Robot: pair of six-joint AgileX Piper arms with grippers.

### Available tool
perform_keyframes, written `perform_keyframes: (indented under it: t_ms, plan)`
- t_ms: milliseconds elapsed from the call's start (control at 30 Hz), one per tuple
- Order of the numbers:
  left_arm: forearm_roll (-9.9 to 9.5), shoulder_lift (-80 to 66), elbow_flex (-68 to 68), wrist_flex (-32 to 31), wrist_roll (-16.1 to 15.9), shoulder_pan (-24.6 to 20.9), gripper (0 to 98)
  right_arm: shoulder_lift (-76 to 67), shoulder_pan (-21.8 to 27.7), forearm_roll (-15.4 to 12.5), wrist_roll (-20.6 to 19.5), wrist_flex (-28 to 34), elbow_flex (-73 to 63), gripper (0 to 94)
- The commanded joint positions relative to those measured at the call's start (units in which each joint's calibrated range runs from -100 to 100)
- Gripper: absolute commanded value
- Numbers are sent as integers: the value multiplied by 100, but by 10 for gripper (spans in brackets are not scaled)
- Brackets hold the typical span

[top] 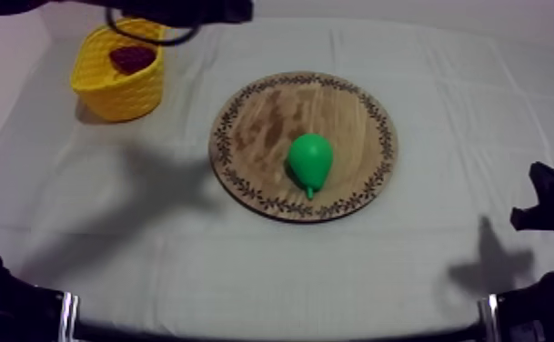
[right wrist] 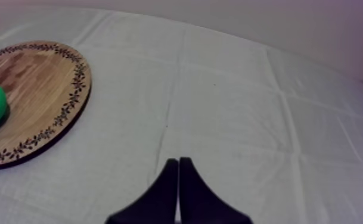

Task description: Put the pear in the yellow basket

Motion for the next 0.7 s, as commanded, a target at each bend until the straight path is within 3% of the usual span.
perform_keyframes:
  t_ms: [0, 167, 467, 567, 667]
  plan:
    - [45, 536, -195, 37, 31, 33, 0, 1, 0, 1, 1, -3, 5, 5]
    - [243, 1291, -529, 162, 26, 59, 0, 1, 0, 1, 1, -3, 5, 5]
    - [415, 2163, -869, 257, -40, 71, 15, 1, 0, 1, 1, -3, 5, 5]
    - [484, 2280, -910, 291, -68, 72, 123, 1, 0, 1, 1, -3, 5, 5]
    - [529, 2344, -951, 393, -40, 79, 319, 1, 0, 1, 1, -3, 5, 5]
